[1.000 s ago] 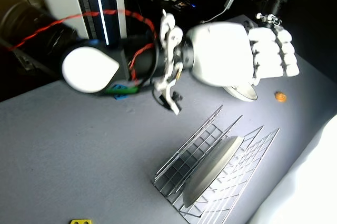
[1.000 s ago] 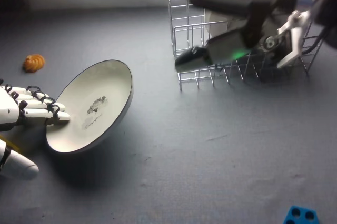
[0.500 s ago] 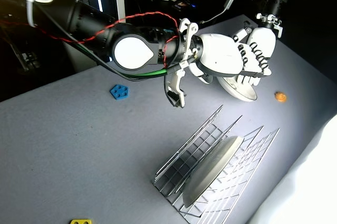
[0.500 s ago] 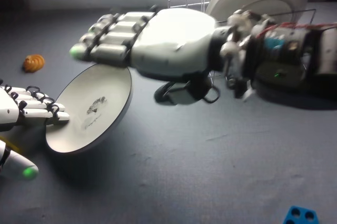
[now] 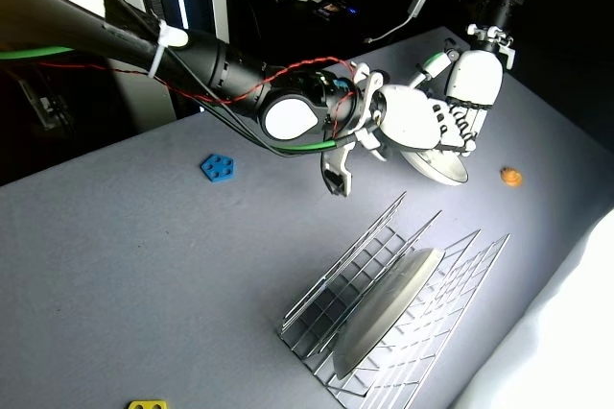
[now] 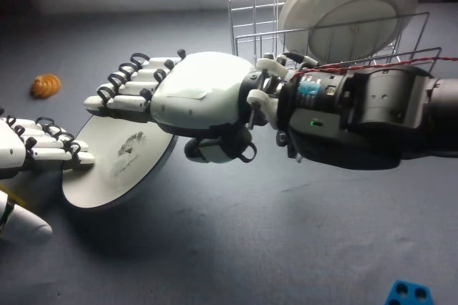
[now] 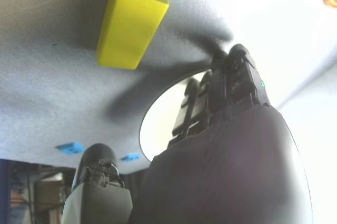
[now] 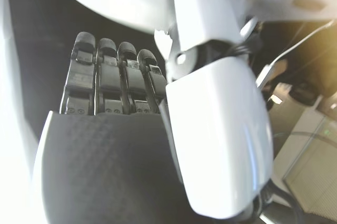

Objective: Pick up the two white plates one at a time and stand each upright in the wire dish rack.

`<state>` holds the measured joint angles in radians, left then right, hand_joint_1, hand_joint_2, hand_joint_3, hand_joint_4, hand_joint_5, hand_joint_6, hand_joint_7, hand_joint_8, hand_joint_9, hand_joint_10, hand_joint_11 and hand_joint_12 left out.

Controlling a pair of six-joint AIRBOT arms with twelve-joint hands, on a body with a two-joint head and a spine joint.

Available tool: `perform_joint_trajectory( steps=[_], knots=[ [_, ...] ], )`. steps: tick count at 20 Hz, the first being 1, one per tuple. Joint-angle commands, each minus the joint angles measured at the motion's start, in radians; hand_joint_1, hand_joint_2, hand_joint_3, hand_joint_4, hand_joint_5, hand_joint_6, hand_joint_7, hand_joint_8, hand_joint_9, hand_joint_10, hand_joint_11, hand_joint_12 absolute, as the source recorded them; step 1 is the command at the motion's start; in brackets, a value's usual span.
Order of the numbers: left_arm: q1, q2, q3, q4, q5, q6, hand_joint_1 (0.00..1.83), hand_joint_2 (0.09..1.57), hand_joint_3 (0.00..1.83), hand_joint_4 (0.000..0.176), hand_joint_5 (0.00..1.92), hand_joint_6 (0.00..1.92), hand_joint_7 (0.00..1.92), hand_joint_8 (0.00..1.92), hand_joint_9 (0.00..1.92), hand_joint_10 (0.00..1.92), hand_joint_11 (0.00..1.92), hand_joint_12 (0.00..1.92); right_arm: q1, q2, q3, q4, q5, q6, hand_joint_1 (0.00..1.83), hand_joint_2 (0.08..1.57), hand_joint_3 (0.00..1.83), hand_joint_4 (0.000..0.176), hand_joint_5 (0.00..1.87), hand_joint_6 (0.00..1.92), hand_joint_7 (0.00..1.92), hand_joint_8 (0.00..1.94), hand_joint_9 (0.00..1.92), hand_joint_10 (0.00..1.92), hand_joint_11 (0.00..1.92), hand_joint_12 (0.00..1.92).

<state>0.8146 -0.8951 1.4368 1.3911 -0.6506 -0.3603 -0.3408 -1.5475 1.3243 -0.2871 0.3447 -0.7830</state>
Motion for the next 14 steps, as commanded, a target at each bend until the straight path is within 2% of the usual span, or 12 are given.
perform_joint_trajectory(
  steps=[1,5,7,9,10,11,12,14],
  knots=[
    [0.015,-0.017,-0.002,0.047,-0.002,0.001,0.0,1.06,0.0,0.0,0.02,0.0,0.02,0.01,0.0,0.0,0.0,0.0,0.001,-0.004,0.006,0.01,0.122,-0.001,1.45,1.13,0.01,0.0,0.0,0.0,0.0,0.0,0.0,0.0,0.0,0.01],
    [0.015,-0.018,-0.002,0.047,-0.002,0.001,0.0,1.04,0.0,0.0,0.01,0.0,0.0,0.0,0.0,0.0,0.0,0.0,-0.01,-0.042,0.04,0.016,0.135,-0.001,1.52,1.17,0.02,0.0,0.0,0.0,0.0,0.0,0.0,0.0,0.02,0.02],
    [0.015,-0.018,-0.001,0.047,-0.002,0.001,0.0,1.05,0.0,0.0,0.01,0.0,0.01,0.0,0.0,0.0,0.0,0.0,-0.014,-0.055,0.045,0.023,0.141,-0.001,1.52,1.2,0.0,0.0,0.0,0.0,0.0,0.0,0.0,0.0,0.0,0.18],
    [0.015,-0.018,-0.001,0.047,-0.002,0.001,0.0,1.08,0.01,0.0,0.04,0.01,0.04,0.02,0.02,0.01,0.0,0.0,-0.021,-0.071,0.051,0.027,0.144,-0.001,1.52,1.15,0.0,0.0,0.05,0.01,0.02,0.0,0.01,0.0,0.0,0.32],
    [0.015,-0.018,-0.001,0.047,-0.002,0.001,0.0,1.07,0.01,0.0,0.04,0.01,0.04,0.01,0.01,0.01,0.0,0.0,-0.023,-0.077,0.055,0.03,0.144,-0.001,1.42,1.16,0.0,0.0,0.06,0.01,0.04,0.0,0.05,0.01,0.0,0.49],
    [0.015,-0.018,-0.001,0.047,-0.002,0.001,0.0,1.06,0.0,0.0,0.02,0.0,0.03,0.01,0.01,0.0,0.0,0.0,-0.026,-0.085,0.06,0.031,0.144,-0.001,1.43,1.16,0.0,0.0,0.09,0.01,0.07,0.01,0.08,0.02,0.0,0.58],
    [0.015,-0.018,-0.001,0.047,-0.002,0.001,0.0,1.06,0.0,0.0,0.01,0.0,0.01,0.0,0.0,0.0,0.0,0.0,-0.027,-0.095,0.069,0.032,0.144,-0.002,1.41,1.15,0.0,0.0,0.18,0.03,0.17,0.02,0.17,0.04,0.0,0.77],
    [0.015,-0.018,-0.001,0.047,-0.002,0.001,0.0,1.06,0.0,0.0,0.03,0.01,0.03,0.01,0.01,0.0,0.0,0.0,-0.029,-0.106,0.078,0.039,0.143,-0.002,1.34,1.14,0.0,0.0,0.33,0.03,0.31,0.02,0.29,0.04,0.0,1.02]
  ],
)
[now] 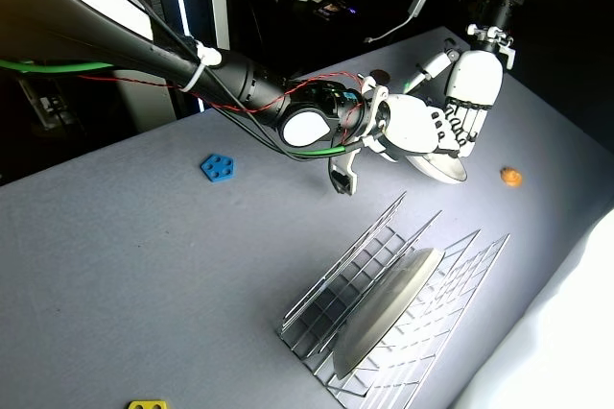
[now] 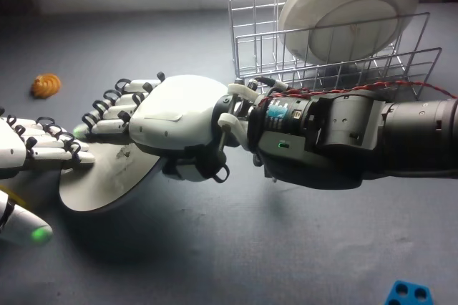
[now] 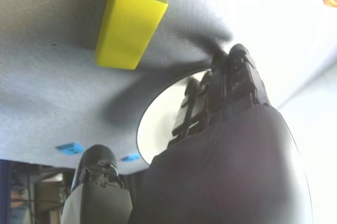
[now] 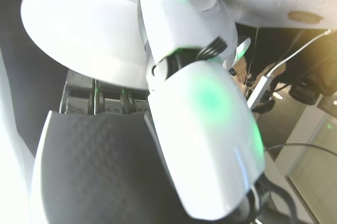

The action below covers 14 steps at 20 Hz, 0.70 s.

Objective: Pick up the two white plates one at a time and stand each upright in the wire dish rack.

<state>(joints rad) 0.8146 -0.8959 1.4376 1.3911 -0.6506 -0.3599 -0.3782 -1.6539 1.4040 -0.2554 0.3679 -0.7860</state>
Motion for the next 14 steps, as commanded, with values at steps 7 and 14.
perform_joint_trajectory(
  steps=[7,14],
  knots=[
    [0.015,-0.02,-0.001,0.047,-0.003,0.001,0.0,1.05,0.0,0.0,0.02,0.0,0.03,0.01,0.01,0.0,0.0,0.0,-0.013,-0.006,0.011,0.008,0.123,-0.005,1.34,1.1,0.0,0.0,0.77,0.03,0.8,0.02,0.75,0.07,0.32,1.2],
    [0.0,-0.016,0.0,0.047,-0.002,0.001,0.0,1.07,0.01,0.0,0.03,0.01,0.03,0.01,0.01,0.0,0.0,0.0,-0.021,-0.005,0.011,0.008,0.136,-0.003,1.38,1.1,0.0,0.0,0.98,1.02,1.02,0.8,0.93,1.14,0.77,1.22]
  ],
)
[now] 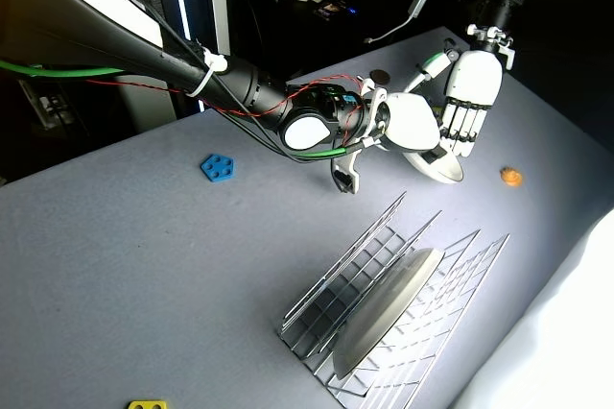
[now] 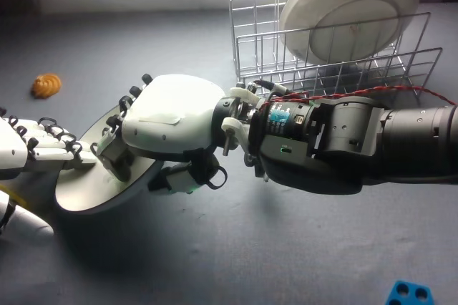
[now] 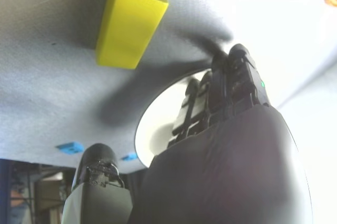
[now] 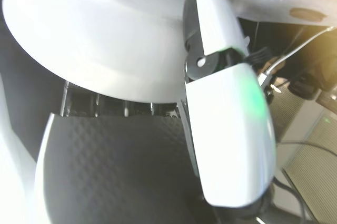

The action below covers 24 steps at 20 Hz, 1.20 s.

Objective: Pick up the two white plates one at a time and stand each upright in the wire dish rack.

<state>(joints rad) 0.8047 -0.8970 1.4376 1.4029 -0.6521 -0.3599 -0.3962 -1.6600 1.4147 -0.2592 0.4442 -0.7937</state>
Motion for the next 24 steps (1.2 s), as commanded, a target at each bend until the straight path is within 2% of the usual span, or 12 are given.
perform_joint_trajectory(
  steps=[1,3,6,11,13,16,21,22,24],
  knots=[
    [0.004,-0.013,0.0,0.035,-0.001,0.001,0.0,1.06,0.0,0.0,0.01,0.0,0.02,0.0,0.0,0.0,0.0,0.0,-0.003,0.001,0.0,0.012,0.061,0.005,1.38,1.09,0.0,0.0,1.0,0.99,1.03,0.78,0.94,1.15,0.78,1.25],
    [-0.014,-0.008,-0.001,0.035,-0.001,0.001,0.0,1.06,0.0,0.0,0.01,0.0,0.02,0.0,0.0,0.0,0.0,0.0,-0.005,0.002,0.0,0.012,0.062,0.006,1.38,1.09,0.0,0.0,0.99,1.0,1.08,0.74,0.93,1.13,0.77,1.25],
    [-0.068,0.006,-0.008,0.04,-0.008,0.001,0.0,1.06,0.0,0.0,0.01,0.0,0.02,0.01,0.01,0.0,0.0,0.0,-0.01,0.002,0.0,0.012,0.063,0.014,1.38,1.09,0.0,0.0,0.96,1.01,1.09,0.78,0.92,1.12,0.77,1.23],
    [-0.221,0.039,-0.016,0.068,-0.029,0.001,0.0,1.07,0.0,0.0,0.03,0.0,0.03,0.0,0.01,0.0,0.0,0.0,-0.012,0.003,0.0,0.037,0.067,0.032,1.38,1.11,0.0,0.0,0.91,1.05,1.04,0.91,0.89,1.19,0.72,1.33],
    [-0.262,0.046,-0.013,0.068,-0.037,0.006,0.0,1.07,0.0,0.0,0.04,0.01,0.05,0.01,0.03,0.01,0.03,0.01,-0.013,0.004,0.0,0.037,0.066,0.033,1.38,1.09,0.0,0.0,0.98,0.97,1.06,0.83,0.94,1.12,0.78,1.27],
    [-0.306,0.054,-0.008,0.08,-0.051,0.006,0.0,1.06,0.0,0.0,0.02,0.0,0.03,0.0,0.02,0.0,0.0,0.0,-0.015,0.007,-0.001,0.037,0.062,0.04,1.39,1.07,0.0,0.0,0.98,0.96,1.12,0.74,0.97,1.06,0.82,1.18],
    [-0.36,0.067,-0.01,0.105,-0.075,0.036,0.0,1.06,0.0,0.0,0.03,0.0,0.04,0.0,0.02,0.0,0.0,0.0,-0.019,0.036,-0.016,0.037,0.054,0.114,1.38,1.09,0.0,0.0,0.97,1.0,1.08,0.79,0.92,1.12,0.77,1.23],
    [-0.362,0.068,-0.008,0.105,-0.081,0.043,0.0,1.07,0.0,0.0,0.05,0.01,0.05,0.0,0.03,0.0,0.0,0.0,-0.019,0.049,-0.028,0.037,0.053,0.126,1.37,1.11,0.0,0.0,0.93,1.07,1.03,0.89,0.87,1.19,0.73,1.27],
    [-0.362,0.07,-0.006,0.105,-0.091,0.045,0.0,1.06,0.0,0.0,0.05,0.01,0.06,0.01,0.04,0.01,0.02,0.01,-0.011,0.082,-0.062,0.037,0.049,0.154,1.37,1.11,0.0,0.0,0.95,1.04,1.04,0.88,0.87,1.19,0.72,1.31]
  ],
)
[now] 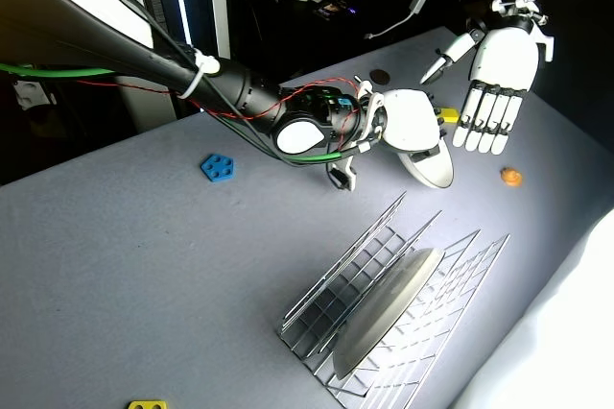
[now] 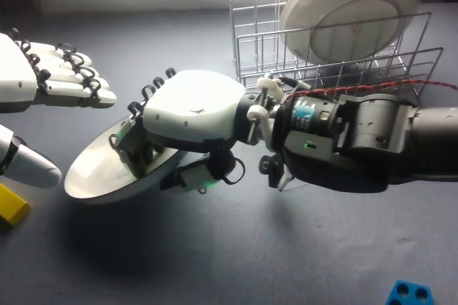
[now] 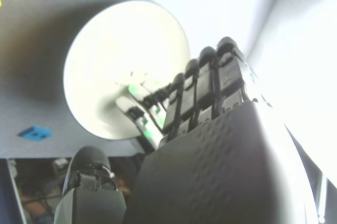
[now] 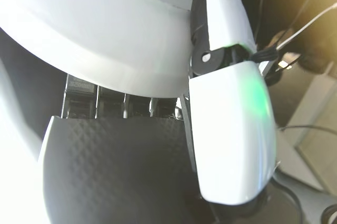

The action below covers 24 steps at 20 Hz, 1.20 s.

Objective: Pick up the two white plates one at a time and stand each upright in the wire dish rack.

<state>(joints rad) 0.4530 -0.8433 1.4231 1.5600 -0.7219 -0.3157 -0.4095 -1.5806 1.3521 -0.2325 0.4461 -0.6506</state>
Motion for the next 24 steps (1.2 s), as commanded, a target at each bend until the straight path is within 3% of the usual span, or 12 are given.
perform_joint_trajectory(
  steps=[1,3,8,13,15,17,18,24],
  knots=[
    [-0.01,0.018,0.009,-0.052,-0.027,0.0,0.0,1.06,0.0,0.0,0.04,0.0,0.06,0.01,0.04,0.01,0.02,0.01,0.008,0.014,-0.015,0.01,0.041,0.026,1.38,1.09,0.0,0.0,0.98,0.99,1.08,0.81,0.9,1.14,0.75,1.29],
    [-0.016,0.019,0.013,-0.052,-0.029,-0.001,0.0,1.05,0.0,0.0,0.04,0.0,0.05,0.0,0.03,0.0,0.0,0.0,0.027,0.054,-0.064,0.01,0.012,0.079,1.38,1.09,0.0,0.0,0.97,1.0,1.08,0.81,0.91,1.14,0.75,1.24],
    [-0.03,0.012,0.04,-0.051,-0.029,-0.026,0.0,1.06,0.0,0.0,0.03,0.0,0.02,0.0,0.0,0.0,0.0,0.0,0.079,0.151,-0.192,0.009,-0.027,0.088,1.38,1.1,0.0,0.0,0.95,1.0,1.06,0.86,0.9,1.15,0.73,1.27],
    [-0.026,0.009,0.049,-0.051,-0.029,-0.048,0.0,1.05,0.0,0.0,0.03,0.0,0.03,0.0,0.02,0.0,0.0,0.0,0.13,0.235,-0.266,0.009,-0.088,0.141,1.37,1.12,0.0,0.0,0.93,1.06,1.02,0.94,0.85,1.2,0.7,1.31],
    [-0.021,0.009,0.051,-0.051,-0.029,-0.056,0.0,1.05,0.0,0.0,0.02,0.0,0.03,0.0,0.01,0.0,0.0,0.0,0.151,0.277,-0.296,0.008,-0.093,0.194,1.38,1.11,0.0,0.0,0.94,1.04,1.05,0.89,0.87,1.18,0.72,1.28],
    [-0.02,0.009,0.055,-0.051,-0.029,-0.062,0.0,1.06,0.0,0.0,0.03,0.01,0.04,0.01,0.02,0.01,0.0,0.0,0.173,0.313,-0.316,-0.117,-0.093,0.374,1.38,1.1,0.0,0.0,0.94,1.03,1.06,0.84,0.9,1.17,0.72,1.28],
    [-0.02,0.01,0.055,-0.051,-0.029,-0.062,0.0,1.05,0.0,0.0,0.04,0.01,0.05,0.01,0.03,0.01,0.01,0.0,0.186,0.336,-0.326,-0.219,-0.093,0.53,1.38,1.1,0.0,0.0,0.95,1.02,1.07,0.81,0.92,1.16,0.72,1.28],
    [-0.016,0.007,0.06,-0.051,-0.028,-0.062,0.0,1.06,0.0,0.0,0.05,0.01,0.06,0.01,0.04,0.01,0.02,0.01,0.243,0.451,-0.381,-0.383,-0.092,0.799,1.38,1.09,0.0,0.0,0.98,1.01,1.07,0.81,0.91,1.13,0.77,1.25]
  ],
)
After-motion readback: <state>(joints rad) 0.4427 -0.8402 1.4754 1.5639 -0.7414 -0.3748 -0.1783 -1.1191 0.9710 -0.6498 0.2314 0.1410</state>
